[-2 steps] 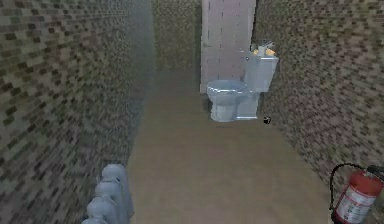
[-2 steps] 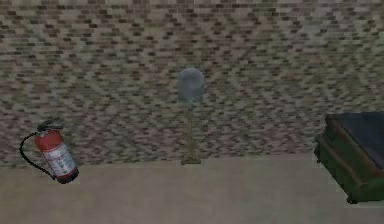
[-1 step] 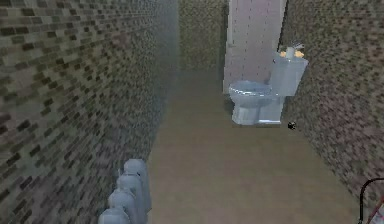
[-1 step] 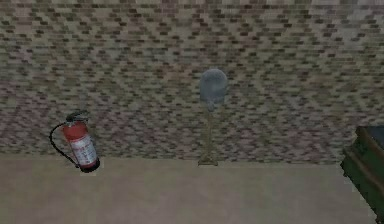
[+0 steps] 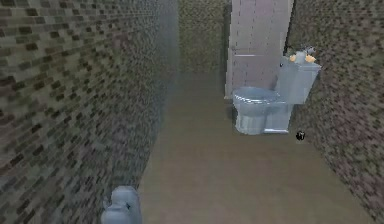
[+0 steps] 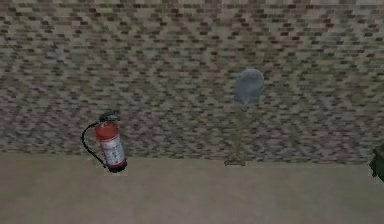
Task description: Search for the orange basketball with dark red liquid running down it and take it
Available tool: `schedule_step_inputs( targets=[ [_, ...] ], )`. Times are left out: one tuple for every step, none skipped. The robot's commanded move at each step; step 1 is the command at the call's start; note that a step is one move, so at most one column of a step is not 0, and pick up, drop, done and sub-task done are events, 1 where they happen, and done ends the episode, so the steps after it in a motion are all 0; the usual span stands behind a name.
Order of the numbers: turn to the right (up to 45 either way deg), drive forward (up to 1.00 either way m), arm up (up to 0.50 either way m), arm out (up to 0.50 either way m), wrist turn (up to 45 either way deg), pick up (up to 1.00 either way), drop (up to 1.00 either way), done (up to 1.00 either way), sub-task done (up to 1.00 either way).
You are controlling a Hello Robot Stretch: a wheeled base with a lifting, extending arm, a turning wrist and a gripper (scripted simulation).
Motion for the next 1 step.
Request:
schedule_step_inputs(
  targets=[
    [3.0,0.00,0.00,0.00,0.0,0.00,0.00,0.00,0.00]
  ],
)
